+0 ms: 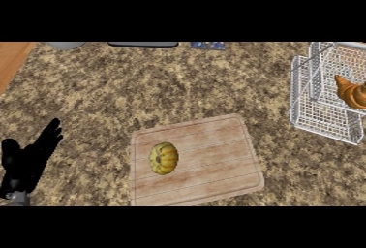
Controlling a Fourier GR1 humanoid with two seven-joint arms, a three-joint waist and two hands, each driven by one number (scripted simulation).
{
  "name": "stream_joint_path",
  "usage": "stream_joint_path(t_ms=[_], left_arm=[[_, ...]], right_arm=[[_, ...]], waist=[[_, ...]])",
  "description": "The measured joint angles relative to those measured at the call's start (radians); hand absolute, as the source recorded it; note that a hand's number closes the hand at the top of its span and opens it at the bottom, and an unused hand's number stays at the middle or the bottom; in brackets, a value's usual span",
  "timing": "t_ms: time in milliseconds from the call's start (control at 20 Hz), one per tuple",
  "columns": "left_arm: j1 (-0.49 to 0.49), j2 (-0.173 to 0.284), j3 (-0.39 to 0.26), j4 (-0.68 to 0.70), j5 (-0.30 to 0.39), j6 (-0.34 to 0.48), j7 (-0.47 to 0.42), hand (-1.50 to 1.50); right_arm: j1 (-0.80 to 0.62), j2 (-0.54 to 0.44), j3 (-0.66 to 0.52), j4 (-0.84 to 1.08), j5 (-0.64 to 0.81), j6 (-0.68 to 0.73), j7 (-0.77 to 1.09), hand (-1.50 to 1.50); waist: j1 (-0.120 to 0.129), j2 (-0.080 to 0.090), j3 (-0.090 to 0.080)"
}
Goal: Pick the croissant from the cutting board and place it in the tiered basket
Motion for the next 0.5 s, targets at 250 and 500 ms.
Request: stream_joint_path(t_ms=[250, 500], left_arm=[[-0.001, -0.010, -0.005, 0.005, -0.010, 0.009, -0.003, 0.00], [0.009, -0.006, 0.003, 0.012, -0.011, 0.009, -0.008, 0.00]], right_arm=[[-0.009, -0.012, -0.060, -0.055, -0.057, -0.092, -0.019, -1.50], [-0.024, -0.065, -0.146, -0.096, -0.132, -0.143, 0.016, -1.50]], waist=[[-0.010, -0.001, 0.002], [-0.021, -0.006, 0.002]])
